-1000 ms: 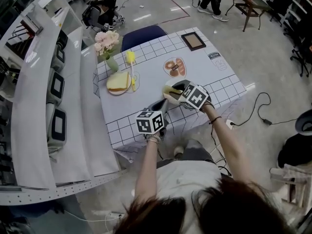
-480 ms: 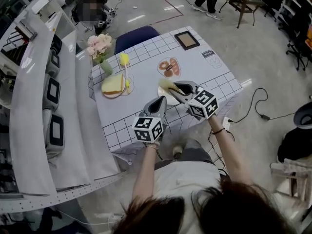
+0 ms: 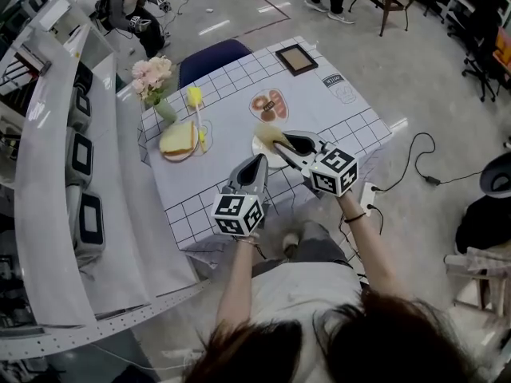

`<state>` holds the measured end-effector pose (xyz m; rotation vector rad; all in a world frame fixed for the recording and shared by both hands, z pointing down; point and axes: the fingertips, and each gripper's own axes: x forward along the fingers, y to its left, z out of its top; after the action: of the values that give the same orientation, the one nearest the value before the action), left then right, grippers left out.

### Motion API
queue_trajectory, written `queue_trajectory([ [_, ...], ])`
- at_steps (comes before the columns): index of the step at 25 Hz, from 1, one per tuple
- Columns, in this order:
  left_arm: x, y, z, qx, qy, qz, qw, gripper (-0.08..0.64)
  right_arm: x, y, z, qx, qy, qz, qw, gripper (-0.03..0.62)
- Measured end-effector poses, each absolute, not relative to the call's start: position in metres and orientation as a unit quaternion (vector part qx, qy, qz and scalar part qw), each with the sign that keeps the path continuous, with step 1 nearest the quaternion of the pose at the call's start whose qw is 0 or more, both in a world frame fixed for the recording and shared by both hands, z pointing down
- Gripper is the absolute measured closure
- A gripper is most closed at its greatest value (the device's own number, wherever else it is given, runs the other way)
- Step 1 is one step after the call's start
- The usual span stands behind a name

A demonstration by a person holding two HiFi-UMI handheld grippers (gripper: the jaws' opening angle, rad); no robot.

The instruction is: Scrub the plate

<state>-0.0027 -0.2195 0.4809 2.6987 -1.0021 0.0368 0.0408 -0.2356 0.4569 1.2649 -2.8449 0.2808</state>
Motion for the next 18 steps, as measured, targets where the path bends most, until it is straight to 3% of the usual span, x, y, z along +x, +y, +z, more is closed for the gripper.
queue_trajectory([
  [18, -0.0118, -0.2263, 0.4815, 0.931, -0.342, 0.015, 0.128, 0.549, 0.0347, -0.2369, 0.4522, 0.401, -0.913, 0.075, 0.011, 0.512],
])
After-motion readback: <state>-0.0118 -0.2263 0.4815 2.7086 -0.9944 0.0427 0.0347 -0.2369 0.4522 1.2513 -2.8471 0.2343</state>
